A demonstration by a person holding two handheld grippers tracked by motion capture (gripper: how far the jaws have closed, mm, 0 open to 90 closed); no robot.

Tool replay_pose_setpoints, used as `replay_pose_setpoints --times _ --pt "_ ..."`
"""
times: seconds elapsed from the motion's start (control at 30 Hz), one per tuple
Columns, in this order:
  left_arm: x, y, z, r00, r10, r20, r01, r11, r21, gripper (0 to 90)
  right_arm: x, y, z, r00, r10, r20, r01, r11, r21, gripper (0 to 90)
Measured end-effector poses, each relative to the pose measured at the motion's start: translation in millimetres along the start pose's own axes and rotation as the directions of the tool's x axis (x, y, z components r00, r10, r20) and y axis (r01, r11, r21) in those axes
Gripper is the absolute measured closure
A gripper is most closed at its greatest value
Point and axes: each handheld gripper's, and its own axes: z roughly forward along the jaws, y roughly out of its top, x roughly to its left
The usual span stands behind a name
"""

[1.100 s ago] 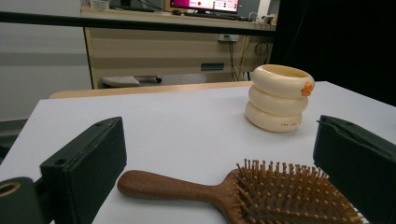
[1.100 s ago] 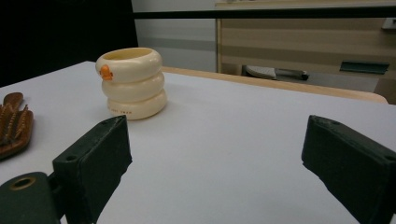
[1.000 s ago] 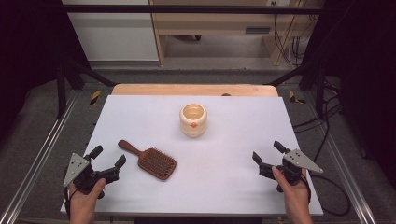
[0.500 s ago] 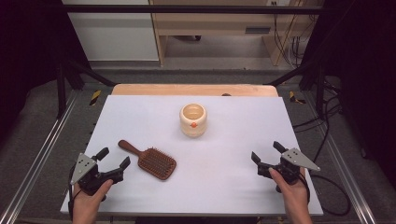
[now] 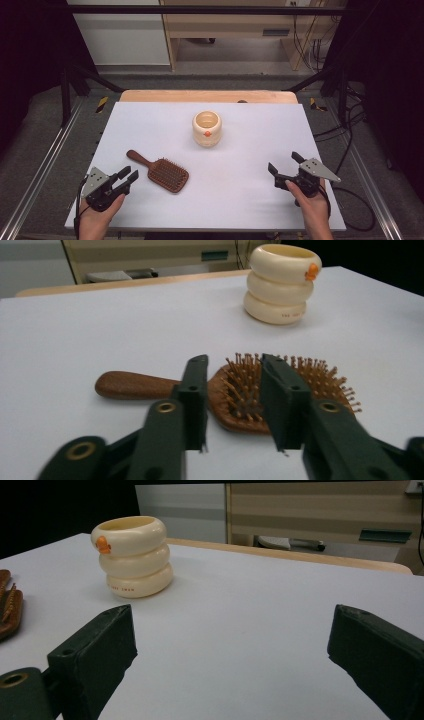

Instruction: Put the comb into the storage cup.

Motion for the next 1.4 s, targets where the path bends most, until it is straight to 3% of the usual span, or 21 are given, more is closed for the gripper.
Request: replay_pose_setpoints --times 0.17,0.37,1.23,1.4 --pt "-5.9 0.9 1.6 0.9991 0.018 0.039 -0.02 0.9989 0.042 80.7 -0.4 -1.1 -0.1 1.0 -0.002 0.002 0.002 1.0 0.008 5.7" --pt "-15.5 -0.2 8.4 0.9957 0.03 0.087 -0.04 0.9924 0.116 89.5 -1.1 -1.5 -1.4 1.0 0.003 0.006 -0.003 1.0 0.009 5.7" --pt "-39.1 -3.9 25.5 0.9781 0.059 0.2 -0.1 0.9734 0.206 90.0 -0.3 -2.6 0.9 1.0 0.005 0.003 -0.005 1.0 0.022 5.5" --pt "-44.9 -5.6 29.6 0.9742 0.069 0.215 -0.119 0.9655 0.232 90.0 -0.3 -2.4 0.8 1.0 0.009 0.003 -0.009 1.0 0.019 5.5"
